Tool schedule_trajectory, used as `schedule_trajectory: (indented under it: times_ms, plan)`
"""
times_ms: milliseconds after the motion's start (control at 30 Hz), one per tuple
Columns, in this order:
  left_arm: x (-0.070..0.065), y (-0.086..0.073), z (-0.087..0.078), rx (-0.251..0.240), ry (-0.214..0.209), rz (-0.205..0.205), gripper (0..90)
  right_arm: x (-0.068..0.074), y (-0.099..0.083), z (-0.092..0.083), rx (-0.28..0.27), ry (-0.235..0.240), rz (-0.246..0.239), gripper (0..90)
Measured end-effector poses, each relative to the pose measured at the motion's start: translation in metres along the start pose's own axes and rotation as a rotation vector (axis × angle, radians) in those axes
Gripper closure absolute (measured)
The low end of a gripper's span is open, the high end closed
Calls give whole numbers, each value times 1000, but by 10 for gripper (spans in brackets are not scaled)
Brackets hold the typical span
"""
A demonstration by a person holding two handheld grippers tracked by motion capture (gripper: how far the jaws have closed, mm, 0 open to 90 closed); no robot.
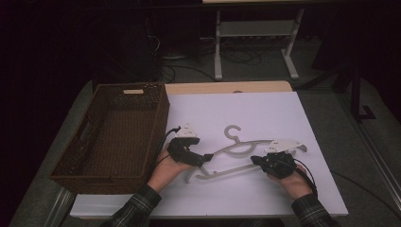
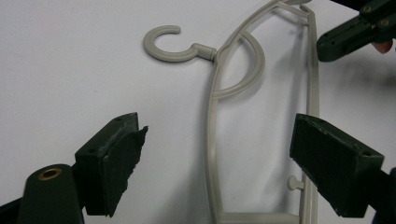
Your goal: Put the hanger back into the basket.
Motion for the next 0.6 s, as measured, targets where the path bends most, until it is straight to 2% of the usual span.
schedule_trajectory:
  times_ms: [333,600]
  plan:
    - [1,-1,2,7,7,-3,163,0,-9,7,32,19,1,893]
    - [3,-2,4,17,12,-1,164,0,-11,9,46,16,-1,894]
Point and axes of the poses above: each handheld gripper's, and its own axes: z roughly forward along the jaws, y roughly out of its top, x roughly to its left, the point moved 8 cm from there along z, roughly forward along the jaws, and after that the axes turned 13 degrees about -y, right-handed, at the moved point
